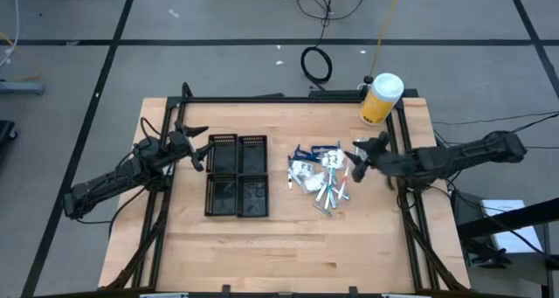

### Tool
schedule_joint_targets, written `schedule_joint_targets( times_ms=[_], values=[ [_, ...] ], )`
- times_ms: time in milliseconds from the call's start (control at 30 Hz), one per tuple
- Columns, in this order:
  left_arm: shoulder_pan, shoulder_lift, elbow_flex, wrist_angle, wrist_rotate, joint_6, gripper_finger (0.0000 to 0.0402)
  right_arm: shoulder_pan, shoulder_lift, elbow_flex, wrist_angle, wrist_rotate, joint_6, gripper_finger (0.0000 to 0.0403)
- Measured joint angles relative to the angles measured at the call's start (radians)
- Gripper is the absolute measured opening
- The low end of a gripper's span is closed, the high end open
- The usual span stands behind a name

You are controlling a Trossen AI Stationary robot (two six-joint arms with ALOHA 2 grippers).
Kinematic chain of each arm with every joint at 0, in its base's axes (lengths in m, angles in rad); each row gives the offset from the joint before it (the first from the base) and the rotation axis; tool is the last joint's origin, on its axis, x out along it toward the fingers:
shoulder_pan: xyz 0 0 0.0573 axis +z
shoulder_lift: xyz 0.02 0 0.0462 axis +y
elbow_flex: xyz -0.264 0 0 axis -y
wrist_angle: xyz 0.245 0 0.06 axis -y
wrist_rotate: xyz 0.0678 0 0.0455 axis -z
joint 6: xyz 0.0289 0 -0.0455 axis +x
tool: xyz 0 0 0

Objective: Pick & Place Travel size toiletries
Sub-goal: Put the blue toothbrush into the top left black bin

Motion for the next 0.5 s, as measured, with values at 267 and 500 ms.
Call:
schedule_joint_targets(
  times_ms=[267, 500],
  values=[
    [0.001, 0.0, 0.0, 0.0, 0.0, 0.0, 0.0274, -0.095, 0.265, 0.059, -0.454, -0.105, 0.556, 0.022],
    [0.001, 0.0, 0.0, 0.0, 0.0, 0.0, 0.0274, -0.125, 0.277, -0.025, -0.436, -0.189, 0.718, 0.0216]
  ],
)
